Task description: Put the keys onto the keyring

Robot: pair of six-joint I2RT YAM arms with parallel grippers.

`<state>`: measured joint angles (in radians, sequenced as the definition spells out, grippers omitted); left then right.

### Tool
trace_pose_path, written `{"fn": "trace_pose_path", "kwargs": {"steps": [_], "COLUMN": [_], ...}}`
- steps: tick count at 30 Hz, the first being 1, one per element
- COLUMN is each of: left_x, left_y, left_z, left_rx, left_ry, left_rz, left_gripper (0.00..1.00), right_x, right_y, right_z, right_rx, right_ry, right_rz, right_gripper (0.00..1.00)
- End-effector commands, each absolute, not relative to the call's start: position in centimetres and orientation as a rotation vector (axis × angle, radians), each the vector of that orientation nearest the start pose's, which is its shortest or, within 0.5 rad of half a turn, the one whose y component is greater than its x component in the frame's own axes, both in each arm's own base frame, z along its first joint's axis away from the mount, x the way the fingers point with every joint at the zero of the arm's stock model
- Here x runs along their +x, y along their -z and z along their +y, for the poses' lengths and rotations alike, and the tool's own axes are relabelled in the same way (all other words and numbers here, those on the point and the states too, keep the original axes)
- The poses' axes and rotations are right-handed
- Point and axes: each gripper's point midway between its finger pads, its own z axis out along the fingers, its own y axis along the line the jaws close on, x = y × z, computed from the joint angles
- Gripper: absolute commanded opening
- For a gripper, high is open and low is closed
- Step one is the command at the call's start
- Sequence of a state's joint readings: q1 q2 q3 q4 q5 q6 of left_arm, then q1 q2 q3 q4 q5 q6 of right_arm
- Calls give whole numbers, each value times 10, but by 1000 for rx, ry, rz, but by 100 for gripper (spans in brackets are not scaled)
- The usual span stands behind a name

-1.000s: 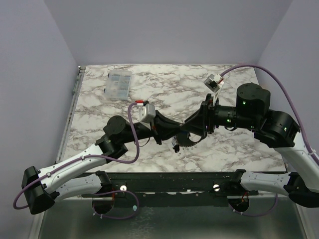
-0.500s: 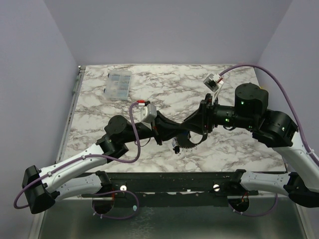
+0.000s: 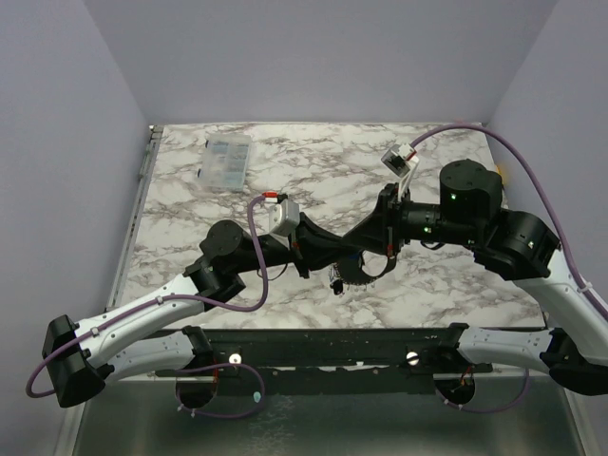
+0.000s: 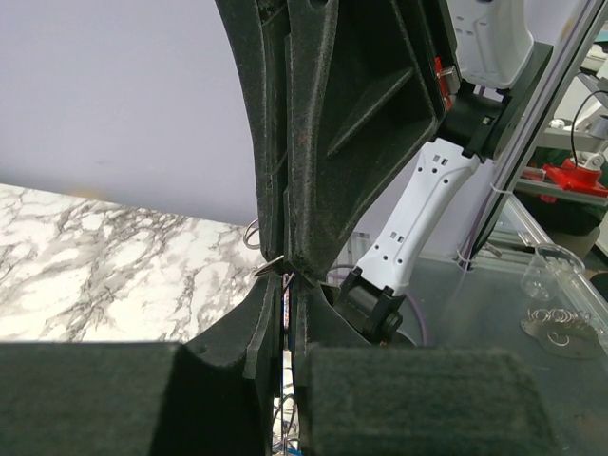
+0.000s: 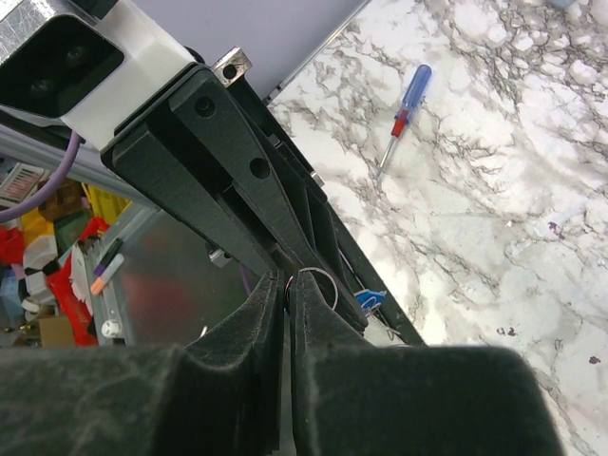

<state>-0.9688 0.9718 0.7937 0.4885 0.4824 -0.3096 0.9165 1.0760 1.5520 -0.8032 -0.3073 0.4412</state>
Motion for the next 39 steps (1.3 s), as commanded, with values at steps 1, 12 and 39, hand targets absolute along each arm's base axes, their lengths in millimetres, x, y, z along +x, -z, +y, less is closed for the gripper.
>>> {"fn": "trace_pose_path", "kwargs": {"steps": [1, 12, 39], "left_x": [117, 118, 96], "left_y": [-395, -391, -395], "left_z": [-336, -338, -342], "left_rx": [872, 898, 1040], "left_ry": [1383, 1363, 1437], "left_rz": [1063, 1061, 1040], "left_gripper": [0, 0, 0], "right_x": [127, 138, 105], "right_y": [-412, -429, -416], "right_z": [276, 265, 248], "right_rx": [-660, -506, -1067], "right_ry": [-1186, -1168, -995], "right_rz": [1904, 1867, 1379], "right_gripper": [9, 12, 79]}}
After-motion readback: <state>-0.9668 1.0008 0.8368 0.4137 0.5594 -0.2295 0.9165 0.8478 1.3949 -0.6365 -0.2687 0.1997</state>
